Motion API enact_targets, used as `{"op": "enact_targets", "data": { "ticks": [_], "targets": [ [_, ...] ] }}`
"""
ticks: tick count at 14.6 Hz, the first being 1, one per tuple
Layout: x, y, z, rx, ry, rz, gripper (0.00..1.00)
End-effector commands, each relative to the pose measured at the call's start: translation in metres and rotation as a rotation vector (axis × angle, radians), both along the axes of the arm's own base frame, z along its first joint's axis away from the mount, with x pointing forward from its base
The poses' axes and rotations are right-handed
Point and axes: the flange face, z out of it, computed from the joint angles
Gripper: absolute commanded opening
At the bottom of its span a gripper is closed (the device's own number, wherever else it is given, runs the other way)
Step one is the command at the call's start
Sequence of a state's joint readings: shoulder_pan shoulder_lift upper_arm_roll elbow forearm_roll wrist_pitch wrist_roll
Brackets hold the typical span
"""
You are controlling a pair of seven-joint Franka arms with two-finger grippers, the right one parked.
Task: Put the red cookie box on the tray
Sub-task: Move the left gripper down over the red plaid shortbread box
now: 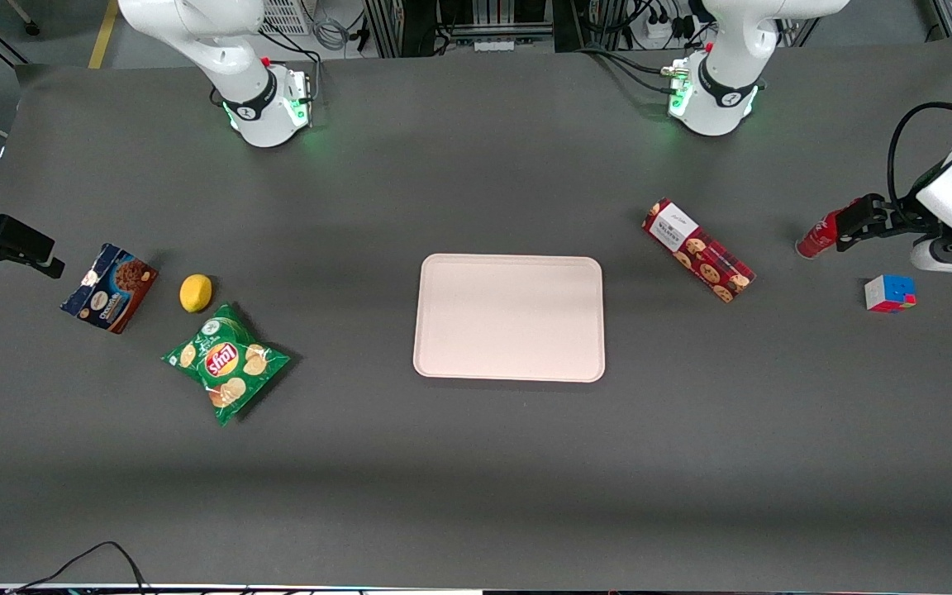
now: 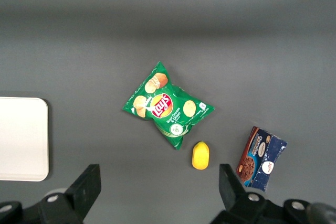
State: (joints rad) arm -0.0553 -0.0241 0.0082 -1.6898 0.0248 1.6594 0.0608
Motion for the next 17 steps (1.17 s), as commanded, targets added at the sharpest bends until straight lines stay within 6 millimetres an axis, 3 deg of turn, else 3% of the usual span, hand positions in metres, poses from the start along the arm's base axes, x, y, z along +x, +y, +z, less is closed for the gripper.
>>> {"op": "enact_targets", "data": {
  "ticks": [1,12,17],
  "targets": [
    [0.003,-0.001,0.005,0.014,0.003,0.015,1.00],
    [0.003,-0.003,0.004,0.013,0.006,0.025,1.00],
    [0.006,-0.013,-0.008,0.012,0.037,0.014,1.00]
  ]
}}
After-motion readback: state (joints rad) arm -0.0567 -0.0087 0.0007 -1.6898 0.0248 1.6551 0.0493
